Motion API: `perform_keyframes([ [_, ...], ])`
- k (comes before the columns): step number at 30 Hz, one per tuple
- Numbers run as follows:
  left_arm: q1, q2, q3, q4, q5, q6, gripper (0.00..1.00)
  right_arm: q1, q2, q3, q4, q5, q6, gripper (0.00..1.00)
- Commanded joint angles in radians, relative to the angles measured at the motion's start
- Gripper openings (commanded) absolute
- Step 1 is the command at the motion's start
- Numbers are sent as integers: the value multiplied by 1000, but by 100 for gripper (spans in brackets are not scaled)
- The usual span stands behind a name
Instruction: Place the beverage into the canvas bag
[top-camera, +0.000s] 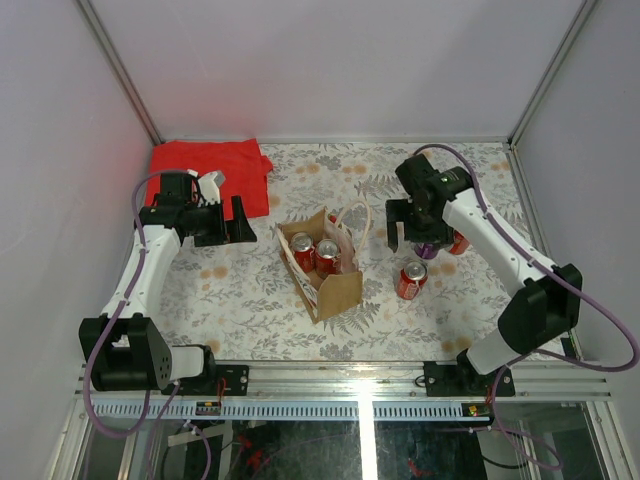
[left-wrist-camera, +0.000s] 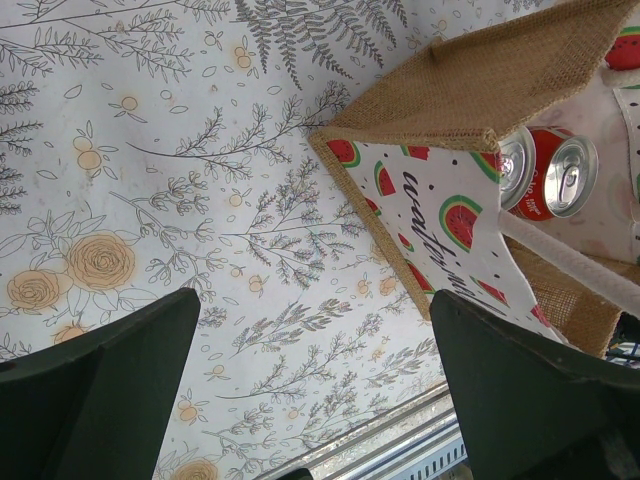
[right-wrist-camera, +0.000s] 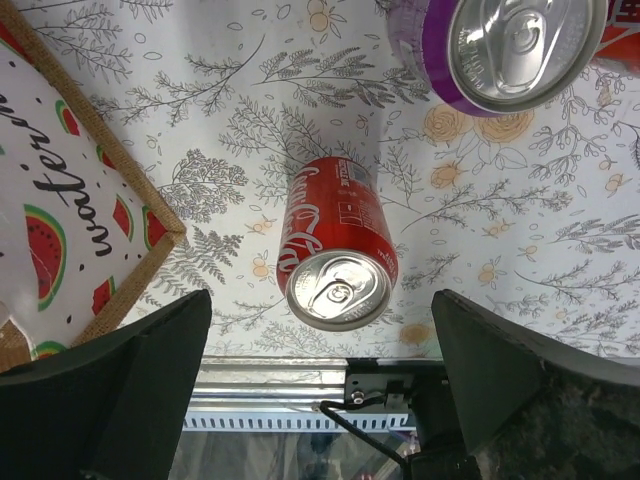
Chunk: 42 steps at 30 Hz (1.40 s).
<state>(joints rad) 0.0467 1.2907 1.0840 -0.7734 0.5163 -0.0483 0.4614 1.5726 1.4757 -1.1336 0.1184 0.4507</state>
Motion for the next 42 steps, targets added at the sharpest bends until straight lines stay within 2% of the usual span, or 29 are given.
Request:
perform_keyframes([
  [1, 7, -4, 1, -10, 17, 5, 100, -27, -95, -66, 86, -6, -39, 99],
  [4, 7, -5, -2, -9, 17, 5, 100, -38, -85, -103, 88, -32, -33, 99],
  [8, 6, -7, -3, -9, 17, 5, 100, -39, -35, -135, 57, -30, -31, 91],
  [11, 7, -9, -1, -10, 16, 6, 100, -39, -24, -175, 78, -65, -23, 88],
  [25, 6, -4, 1, -9, 19, 8, 100, -38, 15, -282, 127, -134, -17, 83],
  [29, 7, -1, 1, -10, 20, 8, 100, -38, 18, -288, 126, -127, -12, 78],
  [32, 7, -1, 4, -10, 20, 8, 100, -38, 18, -287, 126, -132, -5, 66],
  [33, 6, -2, 3, -9, 19, 7, 100, -39, 18, -286, 127, -137, -4, 55],
  [36, 7, -1, 3, -10, 19, 8, 100, -39, 21, -258, 108, -139, 4, 9],
  [37, 6, -1, 2, -10, 18, 8, 100, -38, 19, -232, 93, -138, 7, 0],
  [39, 6, -2, 2, -10, 16, 8, 100, -38, 8, -142, 46, -132, 10, 0],
  [42, 6, 1, 0, -10, 17, 9, 100, -39, -1, 75, -36, -98, 13, 0],
])
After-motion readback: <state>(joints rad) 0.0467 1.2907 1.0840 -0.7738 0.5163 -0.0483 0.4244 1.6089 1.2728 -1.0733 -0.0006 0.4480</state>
